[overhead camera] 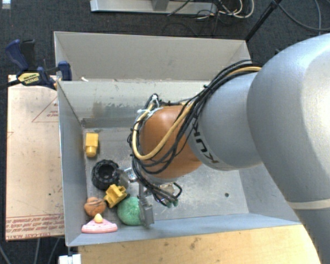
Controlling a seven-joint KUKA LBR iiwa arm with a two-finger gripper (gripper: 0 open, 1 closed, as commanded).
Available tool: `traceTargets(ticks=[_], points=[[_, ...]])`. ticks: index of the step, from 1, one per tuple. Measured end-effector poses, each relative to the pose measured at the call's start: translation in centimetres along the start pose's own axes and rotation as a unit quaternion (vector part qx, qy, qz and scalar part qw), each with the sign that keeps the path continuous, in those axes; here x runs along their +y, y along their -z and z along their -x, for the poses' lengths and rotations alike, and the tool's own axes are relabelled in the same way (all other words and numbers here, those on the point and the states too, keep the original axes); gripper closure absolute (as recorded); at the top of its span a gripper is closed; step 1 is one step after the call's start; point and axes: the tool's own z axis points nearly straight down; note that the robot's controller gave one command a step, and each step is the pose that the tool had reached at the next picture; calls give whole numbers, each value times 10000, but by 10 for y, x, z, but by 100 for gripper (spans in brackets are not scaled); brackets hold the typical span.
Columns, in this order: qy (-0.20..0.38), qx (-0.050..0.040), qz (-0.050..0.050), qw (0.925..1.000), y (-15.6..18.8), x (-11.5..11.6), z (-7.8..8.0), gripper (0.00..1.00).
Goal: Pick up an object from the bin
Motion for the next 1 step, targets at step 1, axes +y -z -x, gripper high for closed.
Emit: traceTargets(ticks=[1], points=[[-1224, 46, 5, 9925, -9, 7, 9, 100]])
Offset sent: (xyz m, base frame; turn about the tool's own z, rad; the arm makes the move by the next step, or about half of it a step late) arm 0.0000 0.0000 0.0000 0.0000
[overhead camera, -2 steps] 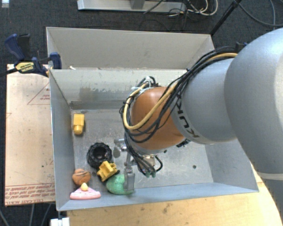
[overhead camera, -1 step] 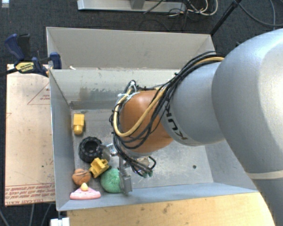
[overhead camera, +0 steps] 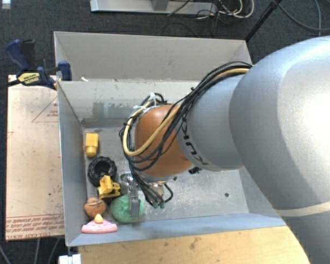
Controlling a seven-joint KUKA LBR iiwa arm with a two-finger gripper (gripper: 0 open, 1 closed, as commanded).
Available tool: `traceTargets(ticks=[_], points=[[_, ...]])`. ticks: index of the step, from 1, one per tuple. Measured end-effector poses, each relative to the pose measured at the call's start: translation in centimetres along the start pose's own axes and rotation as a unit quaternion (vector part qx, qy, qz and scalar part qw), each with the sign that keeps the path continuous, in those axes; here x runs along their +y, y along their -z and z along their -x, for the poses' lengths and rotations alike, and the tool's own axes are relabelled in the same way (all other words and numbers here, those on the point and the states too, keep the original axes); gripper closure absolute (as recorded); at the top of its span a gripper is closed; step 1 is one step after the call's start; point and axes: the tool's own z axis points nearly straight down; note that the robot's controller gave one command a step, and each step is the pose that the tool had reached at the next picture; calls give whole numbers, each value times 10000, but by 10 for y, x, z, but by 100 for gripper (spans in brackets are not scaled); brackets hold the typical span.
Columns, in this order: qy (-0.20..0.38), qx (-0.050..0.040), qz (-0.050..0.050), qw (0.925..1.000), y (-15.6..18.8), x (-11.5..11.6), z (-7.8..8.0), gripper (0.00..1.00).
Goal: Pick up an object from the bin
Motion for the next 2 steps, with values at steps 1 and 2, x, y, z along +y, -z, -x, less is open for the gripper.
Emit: traceTargets(ticks=[1, 2], points=[[-3, -1, 1, 10000, 0, 0, 0, 100], [-18, -6, -2, 10000, 163, 1, -4, 100]])
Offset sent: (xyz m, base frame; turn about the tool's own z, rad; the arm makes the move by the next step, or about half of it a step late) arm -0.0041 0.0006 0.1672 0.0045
